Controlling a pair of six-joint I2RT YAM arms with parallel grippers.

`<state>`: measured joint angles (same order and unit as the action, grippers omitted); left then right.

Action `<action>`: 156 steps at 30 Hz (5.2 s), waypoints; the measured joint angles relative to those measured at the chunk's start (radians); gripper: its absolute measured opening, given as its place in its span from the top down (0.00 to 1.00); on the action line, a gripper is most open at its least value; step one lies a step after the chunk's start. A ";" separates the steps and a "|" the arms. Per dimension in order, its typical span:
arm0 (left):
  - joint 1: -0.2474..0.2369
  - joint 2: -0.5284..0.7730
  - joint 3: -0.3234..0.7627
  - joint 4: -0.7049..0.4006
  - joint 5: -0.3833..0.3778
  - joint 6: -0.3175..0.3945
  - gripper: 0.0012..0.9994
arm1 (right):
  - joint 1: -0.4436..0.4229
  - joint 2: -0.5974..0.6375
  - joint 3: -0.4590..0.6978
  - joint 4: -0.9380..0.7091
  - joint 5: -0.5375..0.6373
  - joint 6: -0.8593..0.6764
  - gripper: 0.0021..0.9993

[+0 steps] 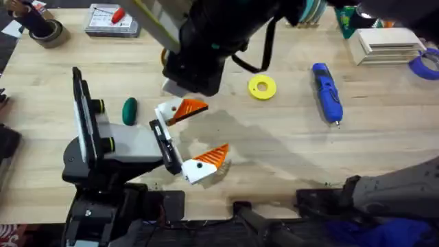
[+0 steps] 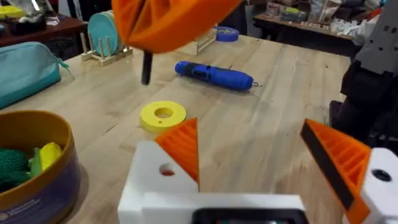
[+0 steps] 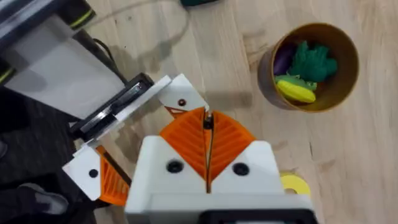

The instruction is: Pick up the gripper from the table and insert it into the empty holder that is missing its gripper. Then pick up a screw, insert it into the mounting hole, and use the screwdriver to tighten it. Finally, clean up the table by picking up the vegetable and placing it into the bucket.

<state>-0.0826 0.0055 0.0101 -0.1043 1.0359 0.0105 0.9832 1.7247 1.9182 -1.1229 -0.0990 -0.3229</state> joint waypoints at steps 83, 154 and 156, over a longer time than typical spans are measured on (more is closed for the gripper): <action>0.000 0.000 0.000 0.000 0.000 0.000 0.01 | 0.057 0.022 -0.103 0.074 0.000 -0.014 1.00; 0.000 0.000 0.000 0.000 0.000 0.000 0.01 | 0.064 0.022 -0.168 0.109 0.000 -0.014 1.00; 0.000 0.000 0.000 0.000 0.000 0.000 0.01 | 0.064 0.022 -0.168 0.109 0.000 -0.014 1.00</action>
<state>-0.0826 0.0055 0.0101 -0.1043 1.0359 0.0105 1.0470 1.7466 1.7504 -1.0138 -0.0986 -0.3374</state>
